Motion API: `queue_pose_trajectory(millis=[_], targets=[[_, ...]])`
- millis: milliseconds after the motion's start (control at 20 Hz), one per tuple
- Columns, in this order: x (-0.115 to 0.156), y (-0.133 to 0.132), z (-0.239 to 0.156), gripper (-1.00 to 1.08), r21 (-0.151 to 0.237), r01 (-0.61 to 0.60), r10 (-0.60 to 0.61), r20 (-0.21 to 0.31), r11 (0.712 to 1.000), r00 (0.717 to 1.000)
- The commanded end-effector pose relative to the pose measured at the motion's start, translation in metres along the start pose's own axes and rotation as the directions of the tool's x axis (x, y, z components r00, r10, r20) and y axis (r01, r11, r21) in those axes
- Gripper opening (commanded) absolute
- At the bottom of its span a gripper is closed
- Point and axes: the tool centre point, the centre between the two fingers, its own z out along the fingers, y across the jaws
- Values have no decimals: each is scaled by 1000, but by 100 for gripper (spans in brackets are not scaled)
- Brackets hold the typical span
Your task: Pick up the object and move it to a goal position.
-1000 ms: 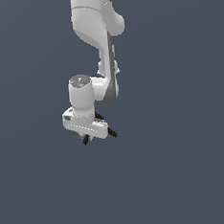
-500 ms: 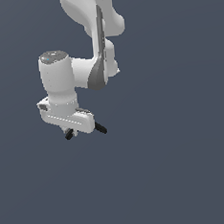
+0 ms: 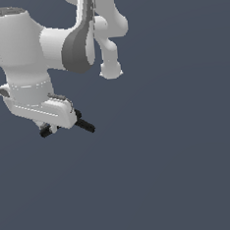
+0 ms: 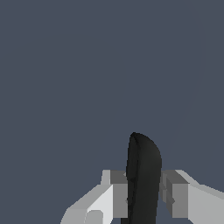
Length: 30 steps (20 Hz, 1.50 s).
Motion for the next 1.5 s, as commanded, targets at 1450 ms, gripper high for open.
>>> queue_pose_trajectory(millis=[1450], targets=[[103, 51, -129, -100, -1, 0, 0, -2, 1000, 1000]])
